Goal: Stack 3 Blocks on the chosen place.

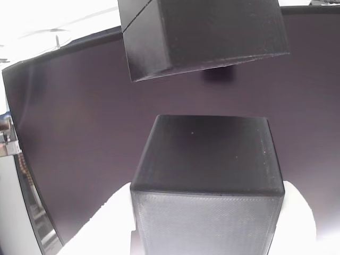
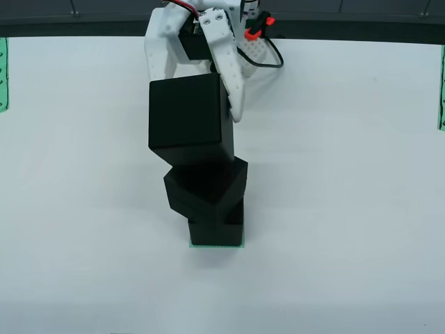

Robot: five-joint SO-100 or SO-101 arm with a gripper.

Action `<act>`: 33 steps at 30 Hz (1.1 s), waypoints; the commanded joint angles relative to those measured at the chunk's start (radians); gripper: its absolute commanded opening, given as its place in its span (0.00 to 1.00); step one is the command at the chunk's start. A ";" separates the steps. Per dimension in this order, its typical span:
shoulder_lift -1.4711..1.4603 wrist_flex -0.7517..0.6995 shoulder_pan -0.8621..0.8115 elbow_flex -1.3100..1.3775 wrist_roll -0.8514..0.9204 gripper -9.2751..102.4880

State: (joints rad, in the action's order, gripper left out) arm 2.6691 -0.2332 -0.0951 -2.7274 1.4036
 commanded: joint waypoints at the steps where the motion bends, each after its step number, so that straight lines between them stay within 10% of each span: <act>1: -0.018 0.058 0.002 0.005 -0.006 0.27; 33: -0.141 0.383 0.011 -0.137 0.009 0.30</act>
State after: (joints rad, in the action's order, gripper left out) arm 2.5280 0.1181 -0.0920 -2.8670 1.4067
